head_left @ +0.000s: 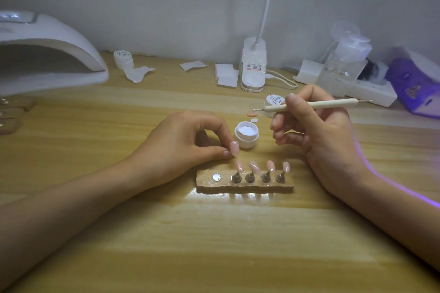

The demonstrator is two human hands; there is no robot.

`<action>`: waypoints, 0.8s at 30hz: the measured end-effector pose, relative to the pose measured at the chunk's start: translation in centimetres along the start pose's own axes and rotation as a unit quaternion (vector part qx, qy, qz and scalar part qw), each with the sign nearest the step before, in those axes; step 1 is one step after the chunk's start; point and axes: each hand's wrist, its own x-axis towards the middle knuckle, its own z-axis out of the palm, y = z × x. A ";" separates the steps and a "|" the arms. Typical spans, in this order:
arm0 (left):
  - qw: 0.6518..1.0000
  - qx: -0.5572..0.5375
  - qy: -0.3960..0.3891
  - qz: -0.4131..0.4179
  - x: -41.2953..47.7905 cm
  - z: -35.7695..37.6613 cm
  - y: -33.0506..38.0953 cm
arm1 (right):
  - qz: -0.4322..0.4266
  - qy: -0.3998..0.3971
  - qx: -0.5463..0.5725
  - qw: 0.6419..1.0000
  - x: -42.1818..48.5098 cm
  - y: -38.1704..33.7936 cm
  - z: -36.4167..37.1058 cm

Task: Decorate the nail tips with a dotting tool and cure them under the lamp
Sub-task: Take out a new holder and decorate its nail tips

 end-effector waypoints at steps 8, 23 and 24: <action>1.000 0.001 0.002 -0.004 0.0 0.0 0.0 | 0.006 -0.031 -0.019 0.999 -0.3 -0.3 0.2; 1.000 -0.006 -0.001 -0.008 0.1 0.0 -0.1 | 0.048 -0.085 -0.054 0.994 -0.6 0.2 0.9; 1.000 -0.007 -0.001 -0.009 0.1 0.1 -0.1 | 0.048 -0.086 -0.055 0.994 -0.6 0.2 1.0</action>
